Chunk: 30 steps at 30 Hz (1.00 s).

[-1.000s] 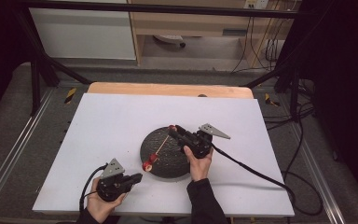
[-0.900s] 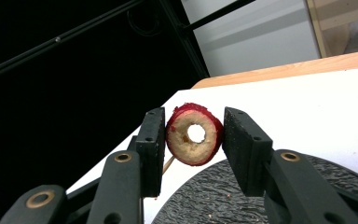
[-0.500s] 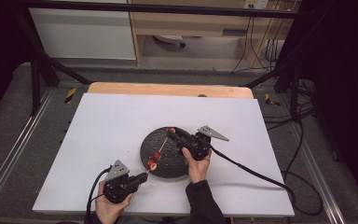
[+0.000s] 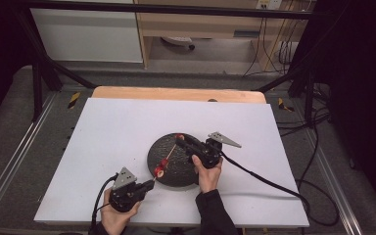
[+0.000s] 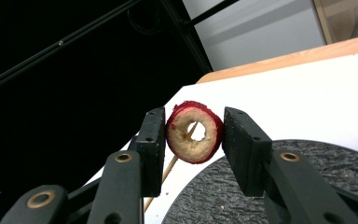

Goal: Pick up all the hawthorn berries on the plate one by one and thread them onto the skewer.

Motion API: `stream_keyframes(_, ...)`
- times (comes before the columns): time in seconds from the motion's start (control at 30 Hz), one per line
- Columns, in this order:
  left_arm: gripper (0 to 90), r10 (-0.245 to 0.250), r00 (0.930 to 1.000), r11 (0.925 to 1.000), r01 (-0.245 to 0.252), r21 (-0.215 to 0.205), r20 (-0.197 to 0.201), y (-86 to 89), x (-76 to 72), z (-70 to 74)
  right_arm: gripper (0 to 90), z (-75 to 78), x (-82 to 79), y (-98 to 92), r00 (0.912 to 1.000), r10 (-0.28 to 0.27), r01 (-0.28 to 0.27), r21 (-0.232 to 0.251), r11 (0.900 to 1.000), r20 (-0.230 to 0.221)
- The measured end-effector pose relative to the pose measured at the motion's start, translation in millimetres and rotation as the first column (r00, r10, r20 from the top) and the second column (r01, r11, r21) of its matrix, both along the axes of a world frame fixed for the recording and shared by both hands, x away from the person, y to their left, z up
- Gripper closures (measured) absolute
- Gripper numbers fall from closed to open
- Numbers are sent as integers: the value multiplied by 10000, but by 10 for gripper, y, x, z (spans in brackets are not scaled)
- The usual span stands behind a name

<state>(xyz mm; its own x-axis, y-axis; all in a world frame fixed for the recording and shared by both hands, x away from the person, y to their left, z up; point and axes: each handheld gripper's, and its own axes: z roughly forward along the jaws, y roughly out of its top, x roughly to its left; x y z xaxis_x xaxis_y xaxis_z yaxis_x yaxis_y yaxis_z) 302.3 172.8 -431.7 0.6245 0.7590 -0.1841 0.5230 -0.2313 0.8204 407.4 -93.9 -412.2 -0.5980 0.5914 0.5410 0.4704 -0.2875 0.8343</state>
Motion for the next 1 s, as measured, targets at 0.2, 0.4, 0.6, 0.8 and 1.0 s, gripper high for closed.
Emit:
stream_keyframes(0.2,886,-53,10000,9997,52,245,13,-4,4,-8,615,-6,-17,9,10000,38,-37,78,10000,-75)
stream_keyframes(0.4,887,-253,9996,9994,255,219,-122,-28,5,-10,619,-12,-26,6,9999,74,-70,-321,9995,119)
stream_keyframes(0.6,887,-409,9986,9990,414,154,-336,-38,13,-7,621,-7,-36,-2,9995,153,-131,-760,9970,284)
stream_keyframes(0.8,887,-442,9980,9990,446,86,-450,-34,21,-4,622,-13,-42,-2,9991,227,-193,-939,9954,355)
stream_keyframes(1.0,888,-512,9983,9982,520,289,-272,-30,13,-11,614,3,-34,-19,9992,363,-343,-925,9951,190)
